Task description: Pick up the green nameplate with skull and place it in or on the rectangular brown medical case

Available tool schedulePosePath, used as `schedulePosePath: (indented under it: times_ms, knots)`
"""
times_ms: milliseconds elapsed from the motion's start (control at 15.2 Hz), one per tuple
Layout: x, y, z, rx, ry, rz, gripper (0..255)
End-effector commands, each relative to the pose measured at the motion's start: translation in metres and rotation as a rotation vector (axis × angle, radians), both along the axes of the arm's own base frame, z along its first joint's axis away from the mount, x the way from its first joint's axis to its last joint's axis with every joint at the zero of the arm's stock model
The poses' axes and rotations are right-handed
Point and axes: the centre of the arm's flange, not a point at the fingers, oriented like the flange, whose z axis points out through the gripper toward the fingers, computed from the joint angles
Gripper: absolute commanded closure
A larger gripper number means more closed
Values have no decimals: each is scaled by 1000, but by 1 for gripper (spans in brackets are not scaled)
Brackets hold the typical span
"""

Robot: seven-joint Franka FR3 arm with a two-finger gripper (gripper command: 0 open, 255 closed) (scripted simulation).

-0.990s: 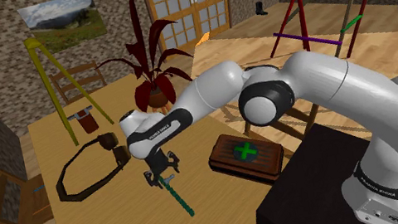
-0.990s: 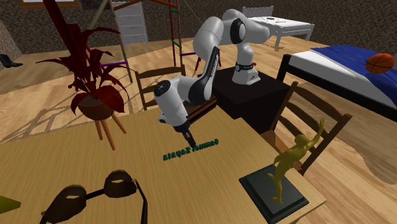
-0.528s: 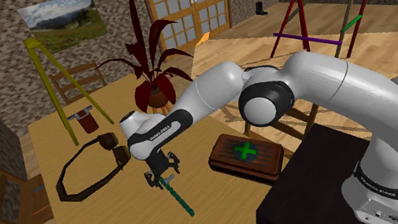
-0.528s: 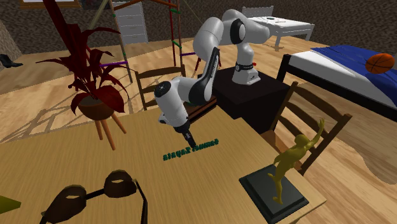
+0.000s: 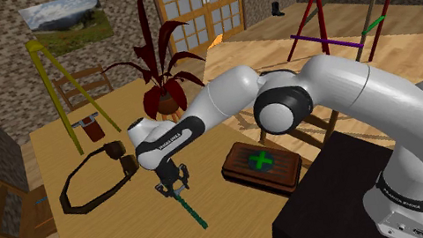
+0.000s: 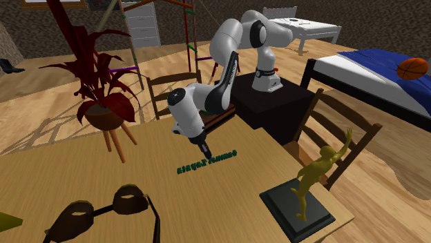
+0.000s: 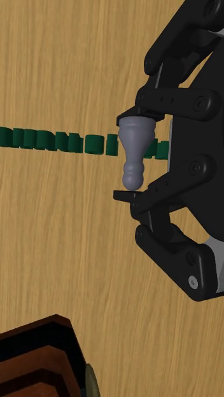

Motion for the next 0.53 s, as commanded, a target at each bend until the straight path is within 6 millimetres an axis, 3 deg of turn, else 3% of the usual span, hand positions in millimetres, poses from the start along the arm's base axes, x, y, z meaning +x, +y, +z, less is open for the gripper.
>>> schedulePosePath:
  times_ms: [0, 132, 462]
  knots:
    - [0, 0, 0, 0, 0, 0, 255]
    - [0, 0, 0, 0, 0, 0, 255]
    - [0, 0, 26, 0, 0, 0, 255]
